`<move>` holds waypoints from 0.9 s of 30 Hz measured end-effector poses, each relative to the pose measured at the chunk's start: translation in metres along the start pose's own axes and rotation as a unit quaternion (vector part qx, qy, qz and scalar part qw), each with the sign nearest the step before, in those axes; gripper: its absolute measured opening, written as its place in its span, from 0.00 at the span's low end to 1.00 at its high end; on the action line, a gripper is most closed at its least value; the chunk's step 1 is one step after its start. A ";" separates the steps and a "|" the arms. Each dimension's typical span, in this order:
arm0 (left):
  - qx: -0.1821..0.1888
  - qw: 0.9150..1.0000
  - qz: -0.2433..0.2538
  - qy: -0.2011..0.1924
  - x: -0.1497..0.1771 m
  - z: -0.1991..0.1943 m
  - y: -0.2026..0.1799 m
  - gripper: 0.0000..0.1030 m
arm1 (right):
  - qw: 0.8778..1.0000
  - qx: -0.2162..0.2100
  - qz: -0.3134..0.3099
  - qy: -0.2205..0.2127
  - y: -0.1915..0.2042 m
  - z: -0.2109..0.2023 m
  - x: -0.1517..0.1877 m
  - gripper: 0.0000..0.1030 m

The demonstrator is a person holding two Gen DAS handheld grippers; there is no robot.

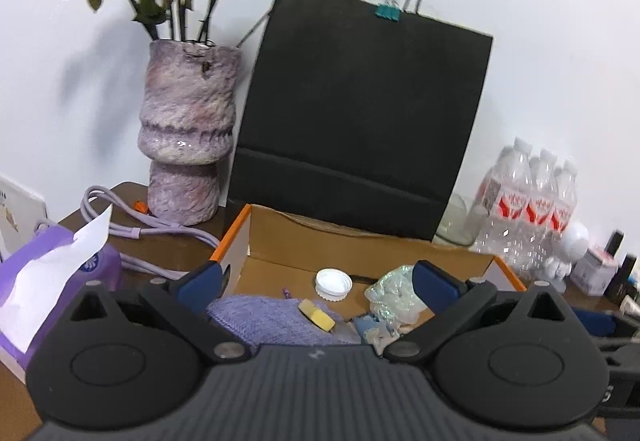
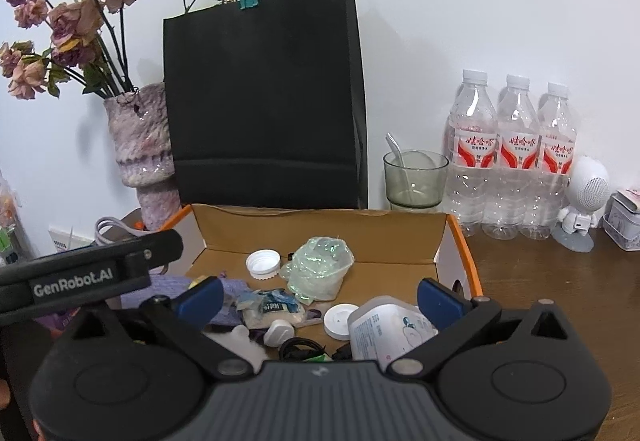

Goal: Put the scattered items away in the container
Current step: 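Carry packet and sponge into the box and open both tools, then move both tools back toward the last clear packets on the table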

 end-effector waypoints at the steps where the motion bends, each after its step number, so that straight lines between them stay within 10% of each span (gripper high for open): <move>1: -0.001 1.000 -0.009 -0.002 0.000 -0.002 0.001 1.00 | 1.000 0.001 -0.001 0.001 0.000 -0.001 0.001 1.00; 27: 0.001 1.000 0.009 0.018 0.051 -0.145 0.021 1.00 | 1.000 0.006 0.002 -0.013 0.006 -0.137 0.082 1.00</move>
Point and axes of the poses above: each gripper's, at about its wrist camera, not at the fingertips, and z roughly the way its jaws point, y to its left, x to its underside, the point moved 6 cm from there along z, roughly the way its jaws point
